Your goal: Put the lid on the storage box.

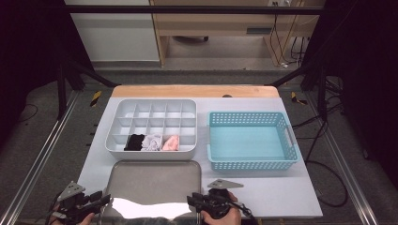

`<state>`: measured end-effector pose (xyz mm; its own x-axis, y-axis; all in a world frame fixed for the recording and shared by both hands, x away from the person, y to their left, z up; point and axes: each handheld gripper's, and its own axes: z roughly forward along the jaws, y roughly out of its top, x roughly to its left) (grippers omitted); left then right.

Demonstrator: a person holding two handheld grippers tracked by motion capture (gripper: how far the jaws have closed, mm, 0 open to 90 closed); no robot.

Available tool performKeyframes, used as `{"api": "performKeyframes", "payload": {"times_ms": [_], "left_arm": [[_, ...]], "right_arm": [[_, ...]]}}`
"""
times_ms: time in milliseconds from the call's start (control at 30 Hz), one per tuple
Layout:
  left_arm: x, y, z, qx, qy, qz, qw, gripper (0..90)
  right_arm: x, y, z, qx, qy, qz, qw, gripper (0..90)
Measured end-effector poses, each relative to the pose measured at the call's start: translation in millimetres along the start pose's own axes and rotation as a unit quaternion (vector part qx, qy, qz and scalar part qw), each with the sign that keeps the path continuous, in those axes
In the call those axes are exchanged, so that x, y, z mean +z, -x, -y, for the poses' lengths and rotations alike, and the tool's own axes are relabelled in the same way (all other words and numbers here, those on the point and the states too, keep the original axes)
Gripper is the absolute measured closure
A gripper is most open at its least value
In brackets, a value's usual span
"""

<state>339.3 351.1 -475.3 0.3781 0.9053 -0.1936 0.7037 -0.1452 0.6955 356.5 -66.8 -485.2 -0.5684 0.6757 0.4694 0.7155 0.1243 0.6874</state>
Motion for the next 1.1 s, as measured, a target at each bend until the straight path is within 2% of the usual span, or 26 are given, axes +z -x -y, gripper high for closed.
{"api": "performKeyframes", "payload": {"times_ms": [33,100,200,233,267,300,400,633,733,833,933,1100], "left_arm": [[0.0,0.0,0.0,0.000,0.000,0.000,1.0000,56.6],[-0.4,-0.9,-0.1,0.004,-0.001,0.000,1.0000,56.6],[-0.3,-1.2,-0.2,0.003,-0.001,0.000,1.0000,56.7],[-0.3,-1.2,-0.2,0.003,-0.001,0.000,1.0000,56.6],[-0.4,-1.1,-0.2,0.001,-0.001,0.001,1.0000,56.4],[-0.4,-1.1,-0.2,0.001,-0.001,0.001,1.0000,56.4],[-0.4,-1.2,-0.3,0.000,-0.001,0.001,1.0000,56.4],[-0.6,-2.4,-0.3,-0.002,-0.001,0.004,1.0000,56.1],[-0.6,-2.3,-0.3,-0.002,-0.001,0.004,1.0000,56.2],[-0.4,-2.2,-0.4,-0.002,-0.001,0.003,1.0000,56.4],[-0.5,-2.1,-0.2,-0.001,-0.001,0.003,1.0000,56.5],[-0.4,-1.9,-0.2,-0.001,-0.001,0.002,1.0000,56.7]], "right_arm": [[2.2,-0.7,-0.2,0.006,0.002,-0.009,0.9999,68.3],[4.1,3.8,-1.1,-0.007,0.004,0.008,0.9999,67.3],[-3.7,13.2,-2.8,-0.009,0.025,0.024,0.9994,66.2],[-3.7,13.2,-2.8,-0.009,0.025,0.024,0.9994,66.2],[-10.0,19.0,-4.5,-0.010,0.029,0.039,0.9988,65.0],[-11.4,21.0,-4.3,-0.007,0.032,0.040,0.9986,64.9],[-14.5,26.2,-1.0,0.012,0.028,0.037,0.9988,65.1],[-17.5,30.1,6.3,0.050,0.046,0.021,0.9975,63.3],[-17.6,32.1,9.1,0.052,0.040,0.036,0.9972,62.2],[-16.2,33.5,10.9,0.068,0.049,0.024,0.9962,62.7],[-14.0,32.2,9.9,0.077,0.052,0.028,0.9953,62.5],[-13.9,35.2,12.1,0.119,0.067,0.019,0.9905,64.5]]}}
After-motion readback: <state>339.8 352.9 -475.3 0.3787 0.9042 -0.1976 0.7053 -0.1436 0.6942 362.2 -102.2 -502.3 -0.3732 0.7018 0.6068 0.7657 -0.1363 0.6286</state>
